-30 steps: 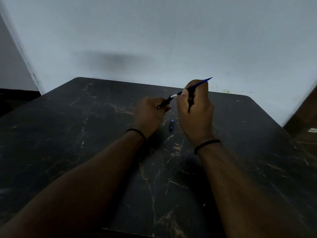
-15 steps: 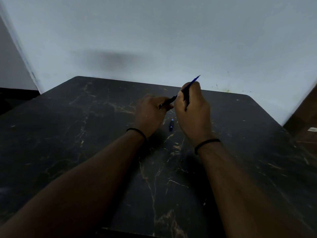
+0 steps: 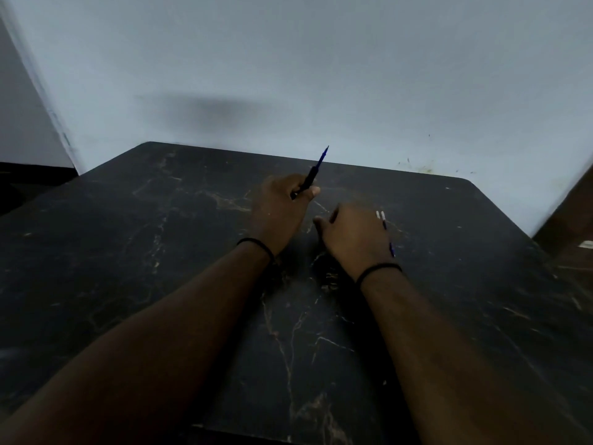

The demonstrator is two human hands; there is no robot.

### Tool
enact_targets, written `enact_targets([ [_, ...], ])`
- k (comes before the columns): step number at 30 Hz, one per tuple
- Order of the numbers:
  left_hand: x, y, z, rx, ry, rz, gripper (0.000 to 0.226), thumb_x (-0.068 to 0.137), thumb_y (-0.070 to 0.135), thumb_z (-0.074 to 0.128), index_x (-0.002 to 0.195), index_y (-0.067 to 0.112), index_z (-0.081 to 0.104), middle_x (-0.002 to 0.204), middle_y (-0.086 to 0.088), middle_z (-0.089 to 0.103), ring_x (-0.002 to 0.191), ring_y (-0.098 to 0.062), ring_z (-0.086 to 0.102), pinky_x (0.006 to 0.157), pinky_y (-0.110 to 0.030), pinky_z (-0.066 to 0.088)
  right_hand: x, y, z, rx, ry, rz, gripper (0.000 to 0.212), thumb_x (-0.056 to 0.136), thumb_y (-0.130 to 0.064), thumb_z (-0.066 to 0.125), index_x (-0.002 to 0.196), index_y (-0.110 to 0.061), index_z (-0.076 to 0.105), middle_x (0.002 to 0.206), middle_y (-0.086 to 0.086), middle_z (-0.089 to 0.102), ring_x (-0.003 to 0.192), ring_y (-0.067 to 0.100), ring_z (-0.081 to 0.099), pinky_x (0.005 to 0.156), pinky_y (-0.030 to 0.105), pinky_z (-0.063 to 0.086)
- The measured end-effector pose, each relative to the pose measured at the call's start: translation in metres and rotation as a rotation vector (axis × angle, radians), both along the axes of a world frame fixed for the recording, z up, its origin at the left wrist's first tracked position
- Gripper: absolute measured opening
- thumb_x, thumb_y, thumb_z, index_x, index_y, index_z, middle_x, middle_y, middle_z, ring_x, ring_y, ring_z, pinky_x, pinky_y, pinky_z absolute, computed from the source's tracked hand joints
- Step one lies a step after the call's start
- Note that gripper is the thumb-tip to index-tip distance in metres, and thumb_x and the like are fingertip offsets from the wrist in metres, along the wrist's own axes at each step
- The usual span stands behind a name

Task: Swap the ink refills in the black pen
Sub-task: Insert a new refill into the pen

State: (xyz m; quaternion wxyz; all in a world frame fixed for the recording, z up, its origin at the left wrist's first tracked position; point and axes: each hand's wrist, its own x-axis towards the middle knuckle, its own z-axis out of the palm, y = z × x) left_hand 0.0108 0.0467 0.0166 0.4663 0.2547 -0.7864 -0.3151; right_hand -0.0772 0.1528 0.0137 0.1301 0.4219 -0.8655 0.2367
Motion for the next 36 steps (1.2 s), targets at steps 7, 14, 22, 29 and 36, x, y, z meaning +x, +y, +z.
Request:
enact_targets([
  [7, -0.002, -0.001, -0.001, -0.065, -0.042, 0.026, 0.022, 0.086, 0.032, 0.068, 0.092, 0.012, 0.075, 0.083, -0.010, 0.074, 0.077, -0.023, 0.070, 0.072, -0.045, 0.057, 0.010, -0.003, 0.000, 0.086, -0.015, 0.016, 0.036, 0.089, -0.044, 0.061, 0.097, -0.009, 0.066, 0.106, 0.014, 0.068, 0.095, 0.033, 0.065, 0.067, 0.028, 0.036],
  [14, 0.001, -0.005, 0.000, -0.110, -0.113, 0.075, 0.018, 0.089, 0.031, 0.068, 0.092, 0.015, 0.075, 0.080, -0.006, 0.073, 0.073, -0.020, 0.068, 0.068, -0.039, 0.057, -0.003, 0.003, 0.009, -0.226, -0.204, 0.033, 0.021, 0.084, -0.031, 0.062, 0.072, -0.017, 0.054, 0.061, -0.006, 0.052, 0.054, 0.009, 0.051, 0.044, 0.022, 0.026],
  [22, 0.007, -0.012, 0.003, -0.247, -0.209, 0.199, 0.013, 0.091, 0.029, 0.067, 0.090, 0.019, 0.075, 0.060, 0.004, 0.053, 0.060, -0.019, 0.051, 0.056, -0.026, 0.032, 0.015, 0.011, 0.025, -1.008, -0.074, 0.294, 0.010, 0.099, -0.020, 0.055, 0.109, -0.018, 0.057, 0.089, -0.022, 0.057, 0.076, -0.005, 0.057, 0.065, 0.009, 0.044],
  [29, 0.008, -0.013, 0.003, -0.304, -0.222, 0.228, 0.019, 0.094, 0.030, 0.062, 0.107, 0.021, 0.074, 0.078, -0.002, 0.068, 0.079, -0.022, 0.054, 0.065, -0.029, 0.036, 0.012, 0.010, 0.022, -0.981, -0.129, 0.286, 0.015, 0.099, -0.011, 0.051, 0.113, -0.013, 0.055, 0.099, -0.008, 0.061, 0.084, 0.005, 0.060, 0.072, 0.016, 0.048],
  [36, 0.007, -0.013, 0.003, -0.302, -0.230, 0.236, 0.020, 0.095, 0.031, 0.061, 0.106, 0.022, 0.074, 0.085, -0.002, 0.071, 0.086, -0.023, 0.056, 0.074, -0.036, 0.048, 0.010, 0.009, 0.023, -0.981, -0.128, 0.274, 0.016, 0.097, -0.007, 0.052, 0.114, -0.008, 0.056, 0.099, -0.008, 0.059, 0.087, -0.001, 0.058, 0.077, 0.017, 0.049],
])
